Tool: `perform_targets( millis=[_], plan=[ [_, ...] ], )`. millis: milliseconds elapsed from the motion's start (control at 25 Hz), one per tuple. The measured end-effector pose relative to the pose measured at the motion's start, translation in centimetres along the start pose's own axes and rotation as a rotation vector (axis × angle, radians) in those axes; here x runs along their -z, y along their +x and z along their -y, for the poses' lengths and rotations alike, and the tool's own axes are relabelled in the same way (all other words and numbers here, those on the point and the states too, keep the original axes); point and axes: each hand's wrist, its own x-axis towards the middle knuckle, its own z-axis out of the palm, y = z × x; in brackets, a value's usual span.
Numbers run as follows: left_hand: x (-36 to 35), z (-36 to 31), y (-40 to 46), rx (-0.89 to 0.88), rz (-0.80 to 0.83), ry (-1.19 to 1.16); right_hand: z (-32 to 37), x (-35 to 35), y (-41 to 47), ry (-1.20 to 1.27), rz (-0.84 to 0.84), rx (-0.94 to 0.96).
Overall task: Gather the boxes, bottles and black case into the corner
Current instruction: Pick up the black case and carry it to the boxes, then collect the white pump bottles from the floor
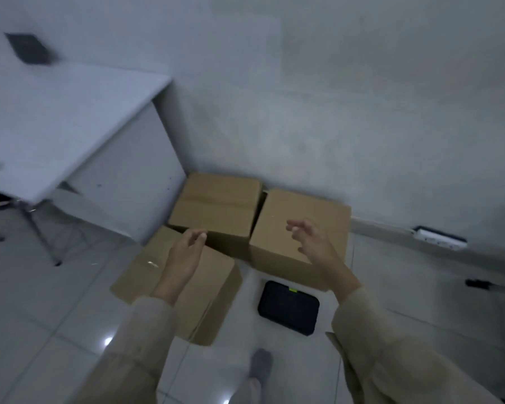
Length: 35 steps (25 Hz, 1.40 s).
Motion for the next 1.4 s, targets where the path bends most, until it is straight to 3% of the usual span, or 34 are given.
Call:
perform_targets(
  millis=[200, 400, 920, 1160, 1400],
  plan=[
    [9.2, -1.8, -8.7, -0.002, -0.111, -0.102, 6.2, -3.9, -7.9, -0.12, 0.153, 0.131],
    [17.6, 3.3, -16.6, 0.162, -0.269, -0.151, 7.6, -12.4, -13.0, -0.253, 0.418, 0.157],
    [41.1, 22.0, -33.8, 0.605, -0.904, -0.271, 14.5, -46.2, -22.6, -0.504, 1.067, 0.266],
    [48.8, 26.0, -35.7, 0.608, -1.089, -0.337, 16.3, -58.6, -25.5, -0.528, 1.228, 0.304],
    [58.2, 31.7, -30.0, 0.591, -1.158, -0.346, 18.6, -72.5, -22.8, -0.495, 1.269, 0.305]
  ],
)
